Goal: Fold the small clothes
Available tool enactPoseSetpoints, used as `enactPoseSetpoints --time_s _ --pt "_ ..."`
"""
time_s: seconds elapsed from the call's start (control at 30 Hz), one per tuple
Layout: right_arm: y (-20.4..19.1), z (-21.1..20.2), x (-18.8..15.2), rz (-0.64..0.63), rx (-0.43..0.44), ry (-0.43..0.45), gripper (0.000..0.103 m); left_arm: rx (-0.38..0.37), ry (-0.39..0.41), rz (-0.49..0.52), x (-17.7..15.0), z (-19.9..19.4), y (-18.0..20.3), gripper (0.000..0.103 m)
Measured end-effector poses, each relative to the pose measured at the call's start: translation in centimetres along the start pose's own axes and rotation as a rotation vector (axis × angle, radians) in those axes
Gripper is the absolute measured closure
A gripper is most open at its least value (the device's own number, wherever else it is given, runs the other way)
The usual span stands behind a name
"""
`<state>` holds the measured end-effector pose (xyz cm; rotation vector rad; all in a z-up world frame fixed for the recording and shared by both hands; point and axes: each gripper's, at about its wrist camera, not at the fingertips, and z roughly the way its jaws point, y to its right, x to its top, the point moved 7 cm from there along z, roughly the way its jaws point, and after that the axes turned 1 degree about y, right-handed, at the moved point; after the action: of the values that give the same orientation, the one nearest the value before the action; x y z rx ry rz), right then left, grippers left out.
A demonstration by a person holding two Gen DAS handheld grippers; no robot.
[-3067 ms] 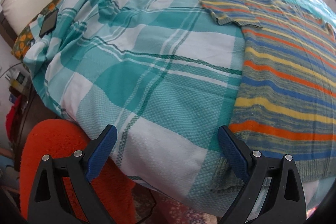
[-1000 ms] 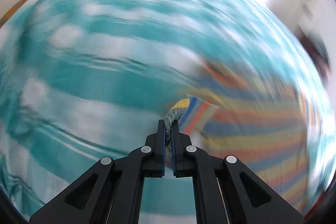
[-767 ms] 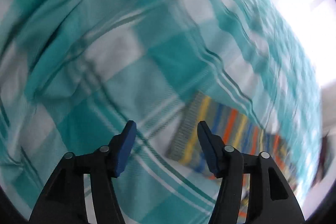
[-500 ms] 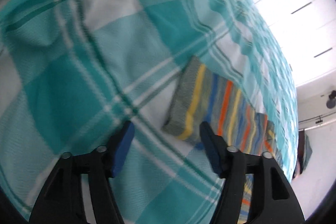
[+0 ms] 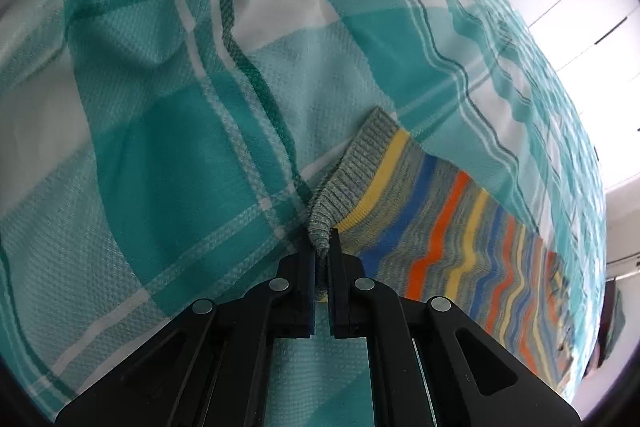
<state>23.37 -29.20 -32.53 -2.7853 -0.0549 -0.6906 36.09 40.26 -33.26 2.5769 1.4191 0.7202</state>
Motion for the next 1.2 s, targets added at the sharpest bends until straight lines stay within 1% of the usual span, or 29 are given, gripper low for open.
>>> enactPoseSetpoints --time_s 0.1,0.13,0.17,0.23,0.27,0.3,0.37,0.4,0.53,0.57,0.6,0.63,0.67,0.73,0.77,0.8,0.83,0.87,0.9,0.93,0.97,1.03,1.2 --pt "-0.1 0.1 -0.1 -0.018 -0.010 -0.003 0.021 0.091 0.019 0.099 -0.1 0.5 1.7 0.099" --pt "-0.1 0.1 -0.2 -0.022 -0.012 -0.004 0.021 0.102 0.016 0.105 -0.1 0.7 1.9 0.097" --pt "-0.1 0.2 -0.2 -0.025 -0.015 -0.006 0.020 0.106 0.011 0.106 -0.2 0.8 2.0 0.093" --pt "-0.2 0.3 -0.2 -0.032 -0.018 -0.009 0.019 0.081 -0.010 0.092 -0.3 0.2 1.9 0.083" --pt "-0.3 0.3 -0.2 -0.035 -0.019 -0.011 0.018 0.073 -0.020 0.082 -0.6 -0.7 1.5 0.075" --pt "-0.3 0.3 -0.2 -0.037 -0.017 -0.012 0.018 0.080 -0.018 0.082 -0.9 -1.6 1.2 0.066" --pt "-0.1 0.0 -0.2 -0.025 0.001 -0.013 0.018 0.090 -0.010 0.121 -2.3 -4.2 0.4 0.060" --pt "0.2 -0.3 -0.1 -0.004 0.018 -0.010 0.018 0.078 -0.016 0.158 -3.6 -5.5 0.2 0.060" --pt "1.2 -2.0 0.0 0.060 0.031 -0.013 0.019 -0.040 -0.056 0.344 -11.6 -11.6 -0.3 0.060" --pt "1.0 -2.7 0.0 0.066 0.049 -0.020 0.019 -0.082 -0.061 0.395 -14.0 -13.1 0.2 0.060" --pt "0.1 -3.7 -0.2 0.057 0.084 -0.031 0.020 -0.143 -0.063 0.455 -16.9 -14.6 1.1 0.060" --pt "-1.0 -4.5 -0.3 0.033 0.114 -0.035 0.027 -0.198 -0.065 0.513 -19.5 -15.9 2.1 0.060" --pt "-2.0 -5.1 -0.5 0.009 0.141 -0.039 0.030 -0.260 -0.071 0.589 -22.9 -16.9 3.7 0.057" --pt "-5.7 -6.4 -1.1 -0.094 0.219 -0.061 0.035 -0.317 -0.094 0.695 -27.1 -17.2 5.8 0.050" --pt "-7.6 -6.6 -1.6 -0.155 0.249 -0.073 0.036 -0.322 -0.110 0.776 -30.2 -16.7 7.0 0.044" --pt "-9.8 -6.5 -2.4 -0.232 0.257 -0.087 0.036 -0.309 -0.122 0.817 -31.8 -16.4 7.2 0.041" --pt "-10.7 -6.2 -2.9 -0.264 0.250 -0.097 0.036 -0.283 -0.140 0.855 -33.4 -15.5 7.3 0.041" --pt "-11.8 -4.9 -4.0 -0.303 0.236 -0.136 0.036 -0.238 -0.165 0.891 -35.1 -14.4 7.0 0.041" --pt "-11.9 -3.7 -4.9 -0.312 0.215 -0.174 0.036 -0.185 -0.178 0.919 -36.4 -13.7 6.1 0.041" --pt "-11.7 -2.4 -6.1 -0.312 0.178 -0.224 0.036 -0.164 -0.166 0.929 -37.0 -13.5 5.5 0.041" --pt "-11.2 -1.1 -7.5 -0.305 0.136 -0.271 0.035 -0.166 -0.146 0.928 -37.4 -13.7 5.1 0.041" --pt "-11.1 -1.2 -8.0 -0.302 0.120 -0.219 0.035 -0.156 -0.153 0.917 -37.5 -13.9 4.7 0.042" --pt "-11.1 -0.9 -8.3 -0.247 0.095 -0.207 0.035 -0.150 -0.143 0.925 -38.1 -14.0 4.5 0.042"
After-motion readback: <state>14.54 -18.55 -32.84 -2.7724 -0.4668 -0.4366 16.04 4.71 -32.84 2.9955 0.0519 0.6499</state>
